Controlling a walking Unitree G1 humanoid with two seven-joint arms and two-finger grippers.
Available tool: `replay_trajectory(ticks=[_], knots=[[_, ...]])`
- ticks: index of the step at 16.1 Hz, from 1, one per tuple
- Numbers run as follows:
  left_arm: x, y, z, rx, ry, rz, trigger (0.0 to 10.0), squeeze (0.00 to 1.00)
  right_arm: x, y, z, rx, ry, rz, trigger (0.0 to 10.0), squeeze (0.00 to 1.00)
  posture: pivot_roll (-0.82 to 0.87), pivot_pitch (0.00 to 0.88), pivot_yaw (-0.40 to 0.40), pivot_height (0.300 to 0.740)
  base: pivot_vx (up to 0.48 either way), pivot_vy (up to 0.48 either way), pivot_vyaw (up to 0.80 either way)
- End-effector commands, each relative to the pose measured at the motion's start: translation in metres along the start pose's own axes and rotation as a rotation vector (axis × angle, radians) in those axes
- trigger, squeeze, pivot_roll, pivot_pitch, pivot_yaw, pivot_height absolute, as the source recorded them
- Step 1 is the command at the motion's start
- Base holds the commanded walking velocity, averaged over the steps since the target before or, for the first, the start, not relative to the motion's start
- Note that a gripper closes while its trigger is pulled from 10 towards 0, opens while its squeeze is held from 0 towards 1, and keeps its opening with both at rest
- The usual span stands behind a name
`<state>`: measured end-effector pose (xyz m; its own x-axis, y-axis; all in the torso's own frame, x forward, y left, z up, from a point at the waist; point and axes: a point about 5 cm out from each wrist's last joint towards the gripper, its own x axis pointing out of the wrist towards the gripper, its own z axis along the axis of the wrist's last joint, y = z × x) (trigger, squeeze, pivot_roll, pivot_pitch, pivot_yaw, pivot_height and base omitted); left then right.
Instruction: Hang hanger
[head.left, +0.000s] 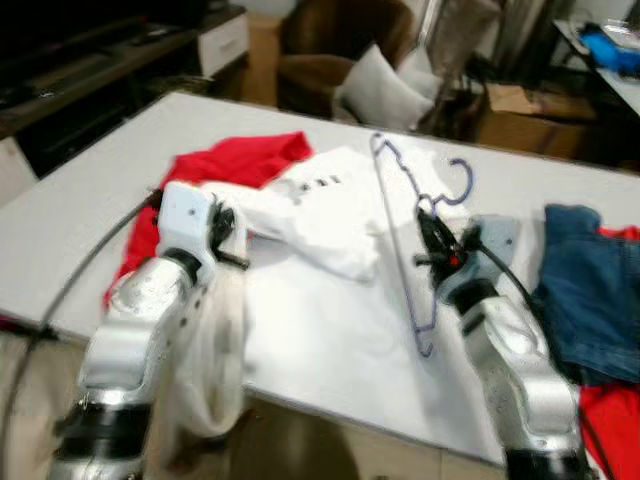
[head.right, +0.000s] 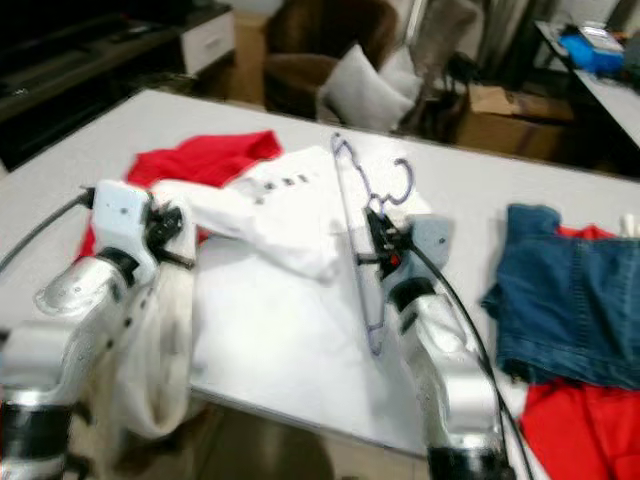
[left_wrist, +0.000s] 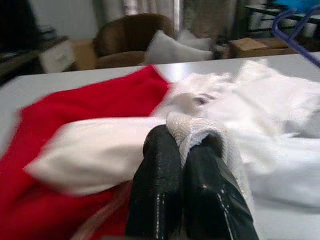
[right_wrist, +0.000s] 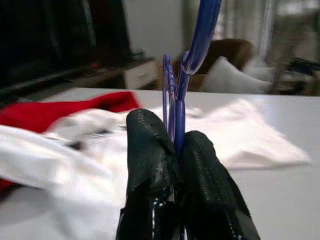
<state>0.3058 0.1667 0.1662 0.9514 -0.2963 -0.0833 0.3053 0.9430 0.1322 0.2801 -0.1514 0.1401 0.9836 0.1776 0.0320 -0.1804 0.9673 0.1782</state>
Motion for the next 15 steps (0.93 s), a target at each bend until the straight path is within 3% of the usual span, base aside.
replay_trajectory(ticks=[1,6,11,15], knots=[[0.0020,0.0048,0.0172,0.030,-0.066,0.006,10.0,0.00,0.0021,0.0023,0.0049,-0.005,-0.025,0.006,10.0,0.00,-0.10,0.000,-0.036,0.719,0.341,0.000,0.00],[0.0045,0.0045,0.0228,0.064,-0.073,0.006,10.0,0.00,0.0050,0.0009,0.0027,0.018,-0.023,-0.019,10.0,0.00,-0.07,0.000,-0.054,0.719,0.340,0.000,0.00],[-0.0008,0.0027,0.0204,0.094,-0.052,0.001,10.0,0.00,0.0019,0.0014,-0.0036,0.054,-0.005,-0.036,10.0,0.00,-0.07,0.000,-0.063,0.719,0.000,0.000,0.00],[0.0018,-0.0002,0.0198,0.099,-0.049,-0.021,10.0,0.00,-0.0044,-0.0028,-0.0050,0.069,-0.006,-0.071,10.0,0.00,-0.08,0.000,-0.045,0.719,0.000,0.474,-0.77]])
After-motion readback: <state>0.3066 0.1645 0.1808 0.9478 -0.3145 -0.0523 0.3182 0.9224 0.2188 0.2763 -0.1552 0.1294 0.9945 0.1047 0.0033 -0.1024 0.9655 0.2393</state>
